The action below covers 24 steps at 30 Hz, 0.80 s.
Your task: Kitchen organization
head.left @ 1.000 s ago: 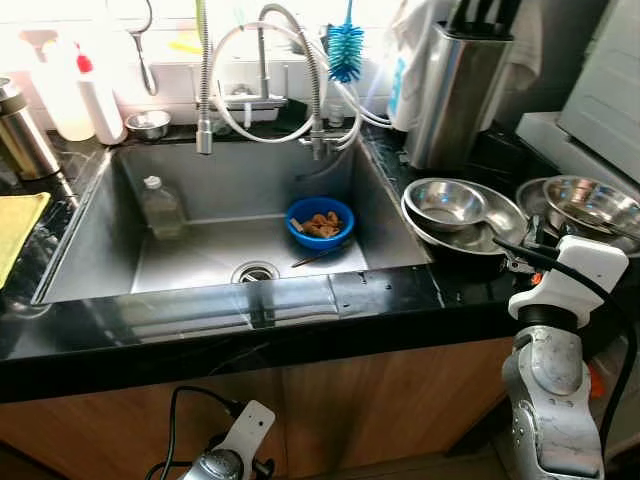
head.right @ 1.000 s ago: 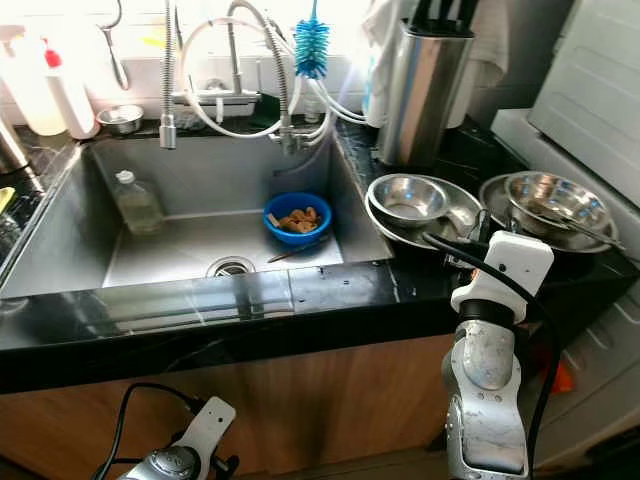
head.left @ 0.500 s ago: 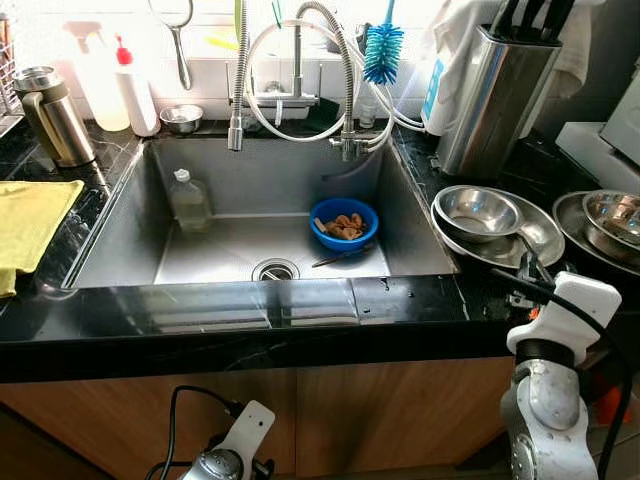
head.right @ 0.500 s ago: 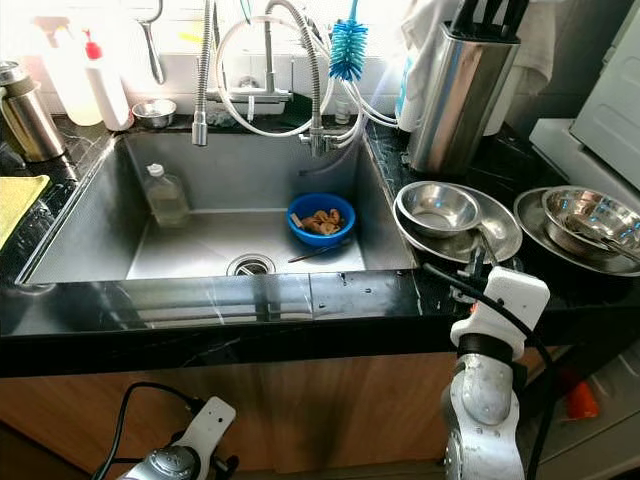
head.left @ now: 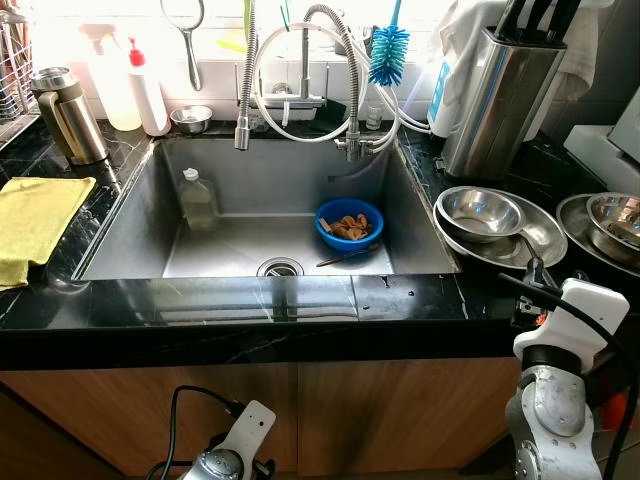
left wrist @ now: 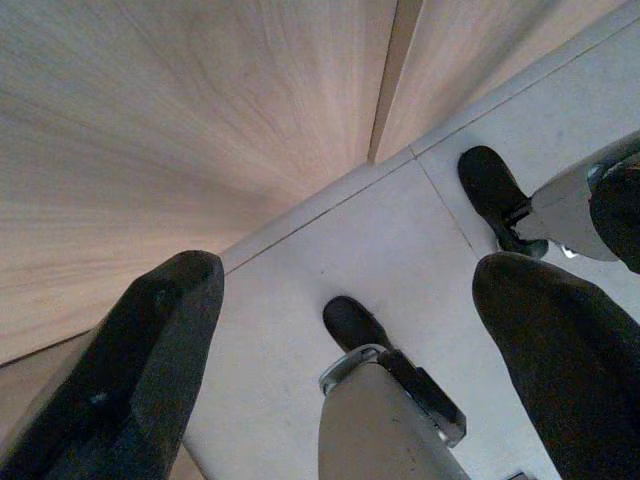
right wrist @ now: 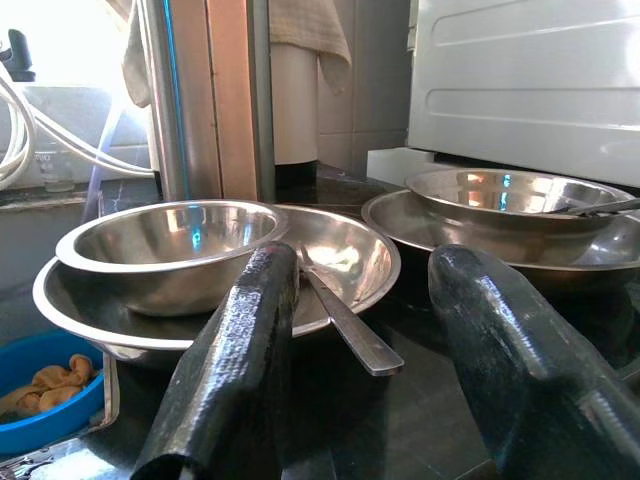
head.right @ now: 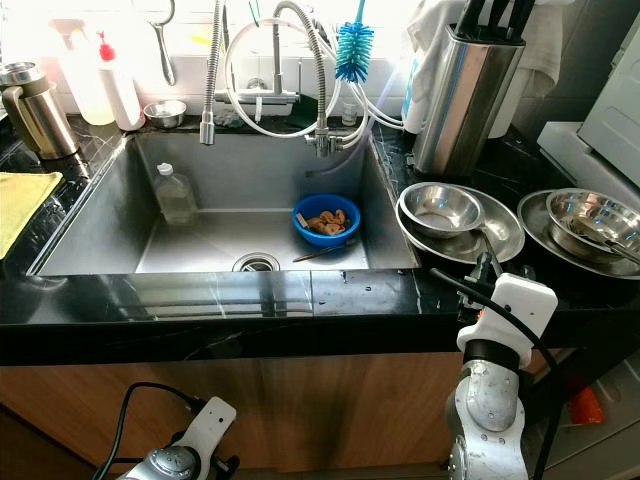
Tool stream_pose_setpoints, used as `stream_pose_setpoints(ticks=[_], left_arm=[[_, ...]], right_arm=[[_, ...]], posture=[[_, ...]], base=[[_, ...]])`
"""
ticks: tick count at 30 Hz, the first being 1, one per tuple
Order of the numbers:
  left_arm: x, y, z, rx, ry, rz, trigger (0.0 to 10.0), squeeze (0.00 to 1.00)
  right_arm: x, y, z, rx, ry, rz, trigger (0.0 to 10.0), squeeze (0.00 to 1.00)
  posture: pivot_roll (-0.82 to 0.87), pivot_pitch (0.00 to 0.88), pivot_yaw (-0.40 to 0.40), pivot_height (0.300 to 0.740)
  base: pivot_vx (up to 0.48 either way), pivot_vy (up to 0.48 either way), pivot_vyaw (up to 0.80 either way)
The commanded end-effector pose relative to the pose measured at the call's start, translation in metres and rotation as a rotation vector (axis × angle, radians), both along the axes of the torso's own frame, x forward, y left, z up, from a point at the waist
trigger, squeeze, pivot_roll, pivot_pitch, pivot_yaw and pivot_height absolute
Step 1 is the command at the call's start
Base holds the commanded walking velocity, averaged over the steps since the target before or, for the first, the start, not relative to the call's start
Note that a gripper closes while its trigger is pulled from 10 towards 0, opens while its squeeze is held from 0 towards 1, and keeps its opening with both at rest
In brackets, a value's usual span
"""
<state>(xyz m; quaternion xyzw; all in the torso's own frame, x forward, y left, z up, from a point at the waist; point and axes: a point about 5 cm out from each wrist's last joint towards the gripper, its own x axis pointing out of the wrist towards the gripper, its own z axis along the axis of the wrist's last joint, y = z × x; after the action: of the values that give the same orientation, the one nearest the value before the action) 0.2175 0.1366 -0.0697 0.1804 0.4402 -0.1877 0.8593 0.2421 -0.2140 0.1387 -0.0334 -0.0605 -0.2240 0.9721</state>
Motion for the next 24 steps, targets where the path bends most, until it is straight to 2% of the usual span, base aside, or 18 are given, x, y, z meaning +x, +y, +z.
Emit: stream_pose_setpoints(ticks=[1,2,3,4,5,15,24], left_arm=[[0.002,-0.001,0.001,0.006,-0.004,-0.020,10.0,0.00],[0.002,-0.001,0.001,0.006,-0.004,-0.020,10.0,0.00],[0.002,-0.001,0.001,0.006,-0.005,-0.021,10.0,0.00],[0.003,-0.001,0.002,0.005,-0.006,-0.022,10.0,0.00],[0.003,-0.002,0.002,0.004,-0.007,-0.023,10.0,0.00],[0.006,-0.004,0.003,-0.001,-0.011,-0.027,10.0,0.00],[0.006,-0.004,0.004,-0.002,-0.012,-0.027,10.0,0.00]], right_arm=[[-0.002,-0.001,0.006,0.002,-0.034,-0.009,10.0,0.00],[-0.002,-0.001,0.006,0.002,-0.034,-0.009,10.0,0.00],[-0.003,-0.001,0.007,0.008,-0.039,-0.007,10.0,0.11],[-0.003,-0.002,0.007,0.008,-0.044,-0.014,10.0,0.96],[-0.004,-0.003,0.007,0.003,-0.040,-0.021,10.0,0.01],[-0.008,-0.009,0.005,0.016,-0.034,-0.063,10.0,0.00],[-0.014,-0.012,-0.010,0.066,0.004,-0.090,10.0,0.00]], posture=[[0.01,0.020,-0.029,0.736],[0.01,0.020,-0.029,0.736],[0.01,0.019,-0.029,0.736],[0.01,0.020,-0.031,0.736],[0.01,0.020,-0.031,0.736],[0.01,0.018,-0.032,0.736],[0.01,0.017,-0.032,0.736]], base=[[0.000,0.000,0.00],[0.000,0.000,0.00],[0.000,0.000,0.00],[0.000,0.000,0.00],[0.000,0.000,0.00],[0.000,0.000,0.00],[0.000,0.000,0.00]])
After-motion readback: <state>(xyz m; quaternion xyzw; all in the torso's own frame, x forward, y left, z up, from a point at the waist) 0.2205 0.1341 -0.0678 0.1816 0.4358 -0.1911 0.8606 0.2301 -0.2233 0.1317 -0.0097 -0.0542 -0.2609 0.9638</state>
